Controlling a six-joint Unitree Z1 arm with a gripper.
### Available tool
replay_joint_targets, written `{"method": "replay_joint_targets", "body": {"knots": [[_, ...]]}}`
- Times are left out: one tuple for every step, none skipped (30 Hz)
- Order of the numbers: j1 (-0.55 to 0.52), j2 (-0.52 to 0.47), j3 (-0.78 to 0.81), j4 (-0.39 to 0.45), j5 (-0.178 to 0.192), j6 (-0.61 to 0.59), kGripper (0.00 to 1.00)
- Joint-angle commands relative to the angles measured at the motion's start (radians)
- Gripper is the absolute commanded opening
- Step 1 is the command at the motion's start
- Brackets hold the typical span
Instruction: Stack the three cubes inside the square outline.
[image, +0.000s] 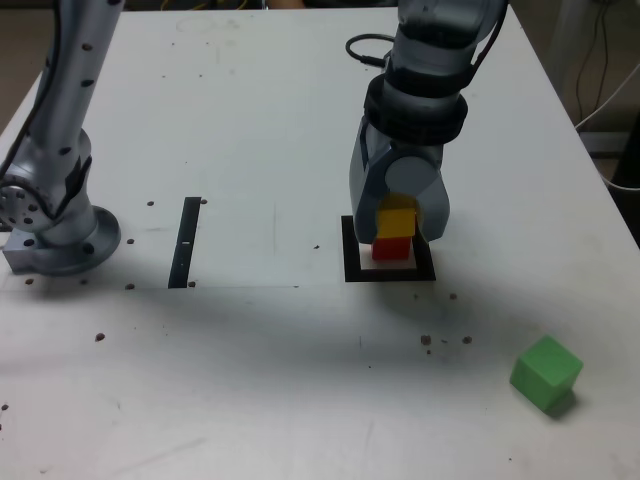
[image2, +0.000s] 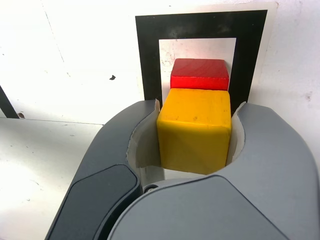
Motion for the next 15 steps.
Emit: {"method": "replay_joint_targets", "body": {"knots": [[0.001,0.004,0.002,0.002,0.003,0.002,0.60],[0.001,0.003,0.003,0.002,0.005,0.002,0.62],[0.001,0.001,0.004,0.002,0.007,0.002,0.64],[0.001,0.000,0.004,0.002,0.010,0.002,0.67],[0.001,-0.002,0.005,0.003,0.013,0.000,0.72],[0.001,-0.005,0.006,0.004,0.018,-0.002,0.78],[0.001,-0.007,0.007,0.005,0.022,-0.004,0.83],[0.001,-0.009,0.009,0.006,0.025,-0.006,0.88],[0.001,-0.012,0.011,0.007,0.030,-0.010,0.93],[0.001,-0.014,0.014,0.008,0.034,-0.014,0.97],[0.001,-0.017,0.017,0.008,0.038,-0.019,0.99],[0.001,-0.020,0.021,0.008,0.042,-0.024,0.99],[0.001,-0.022,0.025,0.007,0.045,-0.028,1.00],[0.001,-0.025,0.030,0.007,0.047,-0.032,1.00],[0.001,-0.027,0.036,0.007,0.049,-0.036,1.00]]}}
